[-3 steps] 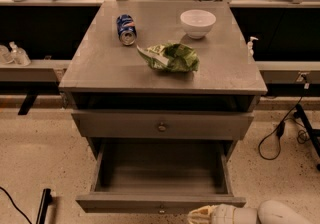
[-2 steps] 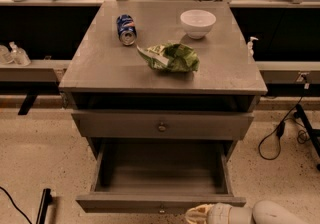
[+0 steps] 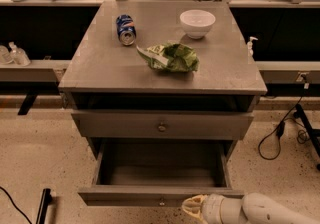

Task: Close middle drawer

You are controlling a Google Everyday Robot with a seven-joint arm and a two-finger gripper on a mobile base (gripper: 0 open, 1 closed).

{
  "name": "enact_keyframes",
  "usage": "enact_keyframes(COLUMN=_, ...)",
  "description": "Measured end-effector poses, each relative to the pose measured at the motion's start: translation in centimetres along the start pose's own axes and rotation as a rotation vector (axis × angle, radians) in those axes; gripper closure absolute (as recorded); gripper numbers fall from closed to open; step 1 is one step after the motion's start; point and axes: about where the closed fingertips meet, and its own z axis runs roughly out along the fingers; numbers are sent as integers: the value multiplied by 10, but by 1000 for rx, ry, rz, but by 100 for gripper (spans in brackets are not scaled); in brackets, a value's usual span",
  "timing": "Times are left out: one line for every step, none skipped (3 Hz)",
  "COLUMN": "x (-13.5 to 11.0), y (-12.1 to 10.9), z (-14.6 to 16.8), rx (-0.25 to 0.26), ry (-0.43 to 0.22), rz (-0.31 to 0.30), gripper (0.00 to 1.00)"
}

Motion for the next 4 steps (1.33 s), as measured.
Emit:
enact_keyframes(x=-8, y=-30, z=9, rx=46, ry=10, rz=15, gripper=100)
enact_keyframes(x=-8, y=-30, z=9, rx=46, ry=10, rz=14, gripper=100)
enact_keyframes(x=-4, y=-34, z=27, rx=29, ry=27, rz=3, gripper=100)
enact_keyframes(x=5, y=-50, z=47, rx=46, ry=21, rz=-6, gripper=100)
